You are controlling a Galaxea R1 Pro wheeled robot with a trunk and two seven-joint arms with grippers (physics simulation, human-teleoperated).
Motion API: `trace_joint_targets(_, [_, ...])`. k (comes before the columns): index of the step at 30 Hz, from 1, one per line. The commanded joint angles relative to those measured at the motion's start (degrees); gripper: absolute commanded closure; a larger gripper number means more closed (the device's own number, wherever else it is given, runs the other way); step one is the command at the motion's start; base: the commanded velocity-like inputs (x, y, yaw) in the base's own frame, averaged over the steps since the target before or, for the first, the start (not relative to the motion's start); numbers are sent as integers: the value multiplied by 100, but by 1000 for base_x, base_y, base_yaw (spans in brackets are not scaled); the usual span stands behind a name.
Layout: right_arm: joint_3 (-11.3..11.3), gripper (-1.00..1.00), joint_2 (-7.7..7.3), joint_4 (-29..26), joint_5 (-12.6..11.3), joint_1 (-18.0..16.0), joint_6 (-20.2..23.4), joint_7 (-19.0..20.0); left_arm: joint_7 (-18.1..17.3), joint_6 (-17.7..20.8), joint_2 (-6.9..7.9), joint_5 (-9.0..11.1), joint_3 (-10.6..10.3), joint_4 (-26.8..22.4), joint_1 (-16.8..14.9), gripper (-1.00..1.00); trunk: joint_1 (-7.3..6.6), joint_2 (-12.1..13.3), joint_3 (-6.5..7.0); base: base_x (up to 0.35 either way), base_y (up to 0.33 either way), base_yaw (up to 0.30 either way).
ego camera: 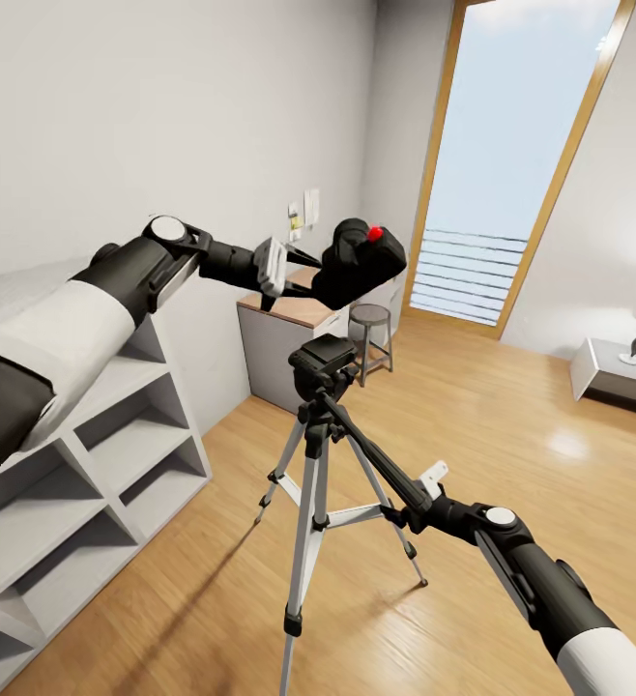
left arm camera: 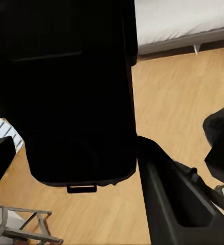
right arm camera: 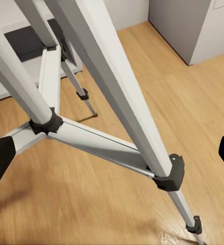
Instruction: Attach the digital camera to the camera tripod in the bedroom.
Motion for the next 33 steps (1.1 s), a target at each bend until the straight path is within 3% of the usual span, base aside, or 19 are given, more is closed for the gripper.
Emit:
trace_joint_targets(1, [8,-100,-2,-10,-1,-5,37,10,-5,-145,-17,41,51,75,-22,100,4,-13,-12,0,0,0])
trace_joint_targets(2, [10,-100,12,-11,7,-4,37,9,-46,-306,-58,105,483,211,-38,100,4,-13,-12,0,0,0])
trace_joint_targets(3, [10,-100,19,-11,9,-4,37,10,-76,-342,-68,122,644,240,-40,100,4,-13,-12,0,0,0])
trace_joint_targets(7, [10,-100,55,-11,14,-4,36,8,-258,-441,-90,118,1070,305,-59,100,4,-13,-12,0,0,0])
trace_joint_targets(8, [10,-100,71,-11,4,-4,39,15,-314,-468,-107,9,1124,320,-105,100,4,-13,-12,0,0,0])
trace_joint_targets(13, [5,-100,91,-70,-25,-15,57,36,-388,-521,-153,-741,1075,359,-332,100,4,-13,-12,0,0,0])
trace_joint_targets(17, [4,-100,101,-103,-49,-75,81,47,-469,-567,-166,-1029,1102,383,-417,100,4,-13,-12,0,0,0])
trace_joint_targets(29, [3,-100,207,-82,-64,-270,105,76,-926,-589,-102,-1200,1127,403,-560,100,4,-13,-12,0,0,0])
trace_joint_targets(33, [3,-100,344,22,-40,-389,74,49,-1015,-586,-65,-1213,1125,400,-609,100,4,-13,-12,0,0,0])
